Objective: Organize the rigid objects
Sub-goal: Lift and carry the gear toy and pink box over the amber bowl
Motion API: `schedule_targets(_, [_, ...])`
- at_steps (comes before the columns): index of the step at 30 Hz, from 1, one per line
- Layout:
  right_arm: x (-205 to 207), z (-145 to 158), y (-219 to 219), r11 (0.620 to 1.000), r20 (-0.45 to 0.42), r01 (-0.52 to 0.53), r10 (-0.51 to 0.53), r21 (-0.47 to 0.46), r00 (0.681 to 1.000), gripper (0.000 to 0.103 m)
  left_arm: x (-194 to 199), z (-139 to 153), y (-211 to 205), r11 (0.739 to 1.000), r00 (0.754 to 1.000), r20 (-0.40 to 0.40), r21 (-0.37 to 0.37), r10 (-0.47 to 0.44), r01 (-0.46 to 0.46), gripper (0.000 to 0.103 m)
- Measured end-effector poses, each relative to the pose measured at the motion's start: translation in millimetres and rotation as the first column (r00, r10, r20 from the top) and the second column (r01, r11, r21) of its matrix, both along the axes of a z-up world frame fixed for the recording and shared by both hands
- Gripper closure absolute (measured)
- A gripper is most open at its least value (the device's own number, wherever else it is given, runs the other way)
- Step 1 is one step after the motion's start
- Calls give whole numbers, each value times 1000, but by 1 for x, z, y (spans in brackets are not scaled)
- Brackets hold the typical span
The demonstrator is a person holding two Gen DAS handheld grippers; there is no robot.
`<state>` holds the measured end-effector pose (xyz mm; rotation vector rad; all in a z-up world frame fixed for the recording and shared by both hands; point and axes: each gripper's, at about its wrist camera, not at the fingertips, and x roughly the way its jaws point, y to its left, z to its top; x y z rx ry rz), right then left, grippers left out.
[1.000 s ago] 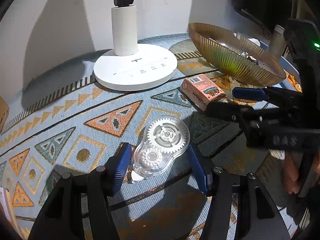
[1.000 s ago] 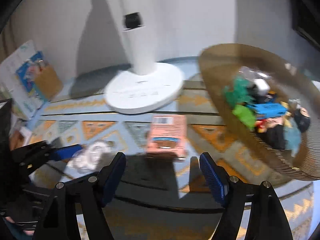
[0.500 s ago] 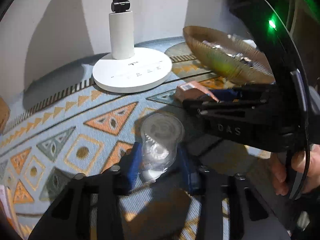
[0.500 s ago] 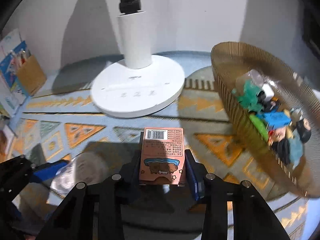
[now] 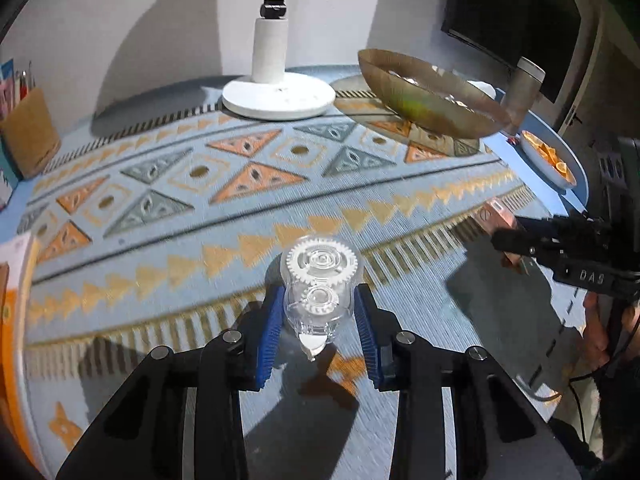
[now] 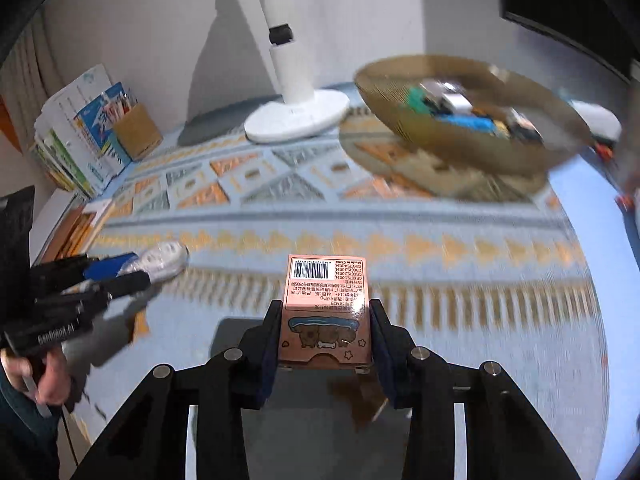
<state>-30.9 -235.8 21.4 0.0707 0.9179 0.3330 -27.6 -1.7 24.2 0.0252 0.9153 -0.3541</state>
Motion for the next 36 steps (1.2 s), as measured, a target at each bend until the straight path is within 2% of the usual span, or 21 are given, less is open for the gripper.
schedule_targets(2, [-8, -7, -1, 1000, -10, 7, -8, -24, 1000, 63, -3, -5, -6, 999, 1000, -15, 45, 12, -11, 68])
schedule_targets(3, [-11, -9, -1, 999, -14, 11, -11, -32, 1000, 63, -3, -7, -8, 998, 1000, -22, 67, 15, -14, 58])
schedule_targets(5, [-19, -8, -5, 999, -4, 20, -20, -33, 1000, 61, -6, -10, -12, 996, 1000, -25, 90, 17, -14, 46])
schedule_targets(6, [-19, -8, -6, 999, -7, 22, -22, -28, 1000, 57, -7, -10, -13, 995, 1000, -21, 97, 21, -18, 35])
schedule_targets(7, [-18, -8, -6, 999, -12, 23, -24, -22, 1000, 53, -6, -9, -13, 994, 1000, -4, 106, 28, -27, 32])
schedule_targets(8, [-18, -8, -5, 1000, -18, 24, -25, -16, 1000, 47, -4, -8, -13, 992, 999, 12, 118, 33, -34, 33])
schedule_targets(12, [-15, -9, 7, 997, -7, 45, -46, -64, 999, 45, 9, -13, -18, 989, 999, -4, 145, 43, -42, 33])
schedule_targets(14, [-14, -11, 15, 991, 8, 54, -53, -119, 999, 45, 10, -14, -20, 990, 999, 8, 134, 36, -37, 40])
schedule_targets(15, [-14, -11, 19, 987, 17, 57, -55, -149, 998, 50, 9, -13, -22, 990, 999, 18, 134, 30, -32, 56])
schedule_targets(17, [-18, -11, 26, 983, 38, 44, -38, -181, 999, 64, 8, -12, -25, 991, 999, 29, 131, 19, -23, 57])
schedule_targets(22, [-27, -1, 25, 995, 39, 23, -19, -102, 999, 64, -5, 9, -31, 995, 995, 101, 96, 0, -9, 58])
schedule_targets(25, [-30, 22, 15, 998, 78, 43, -38, -53, 996, 64, -10, 39, -35, 998, 987, 163, 61, -15, 5, 58])
schedule_targets(29, [-32, 73, -11, 991, 192, 118, -103, -66, 976, 64, -10, 88, -48, 999, 966, 256, 11, -43, 42, 58])
schedule_targets(33, [-20, 125, -52, 971, 292, 225, -192, -85, 937, 64, 8, 139, -73, 995, 936, 343, -30, -77, 93, 58])
schedule_targets(36, [0, 156, -88, 948, 337, 311, -274, -62, 901, 64, 30, 163, -94, 990, 925, 369, -63, -94, 126, 58])
